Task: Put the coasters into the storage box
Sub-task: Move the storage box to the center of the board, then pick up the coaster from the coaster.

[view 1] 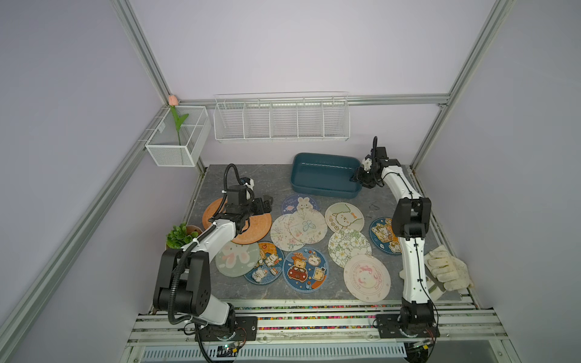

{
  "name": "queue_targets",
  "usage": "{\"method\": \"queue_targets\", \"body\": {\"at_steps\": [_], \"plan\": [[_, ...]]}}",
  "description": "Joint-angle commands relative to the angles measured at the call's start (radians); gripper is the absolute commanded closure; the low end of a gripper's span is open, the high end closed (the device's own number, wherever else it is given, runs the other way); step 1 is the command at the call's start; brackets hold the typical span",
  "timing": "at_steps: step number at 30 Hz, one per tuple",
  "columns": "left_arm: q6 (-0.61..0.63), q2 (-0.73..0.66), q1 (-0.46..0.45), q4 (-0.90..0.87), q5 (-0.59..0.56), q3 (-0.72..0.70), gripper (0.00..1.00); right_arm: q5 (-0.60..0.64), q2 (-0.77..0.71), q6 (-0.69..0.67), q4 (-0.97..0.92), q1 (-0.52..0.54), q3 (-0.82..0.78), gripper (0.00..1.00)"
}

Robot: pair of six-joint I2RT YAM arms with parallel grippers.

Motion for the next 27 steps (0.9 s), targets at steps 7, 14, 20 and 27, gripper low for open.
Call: {"method": "queue_targets", "body": {"at_steps": [7,14,20,27], "plan": [[-0.043,-0.014,-0.067,-0.019,-0.009,0.002,0.01,0.044,-0.241,-0.053,0.059,-0.012,-0.270,0.15],[-0.115,0.027,-0.161,-0.026,-0.025,0.015,0.01,0.017,-0.474,-0.034,0.098,-0.014,-0.589,0.10],[-0.181,0.105,-0.227,-0.021,-0.008,0.052,0.03,-0.037,-0.648,0.006,0.120,0.021,-0.828,0.08],[-0.227,0.197,-0.252,0.006,0.035,0.083,0.16,-0.066,-0.725,0.052,0.128,0.165,-0.959,0.08]]}}
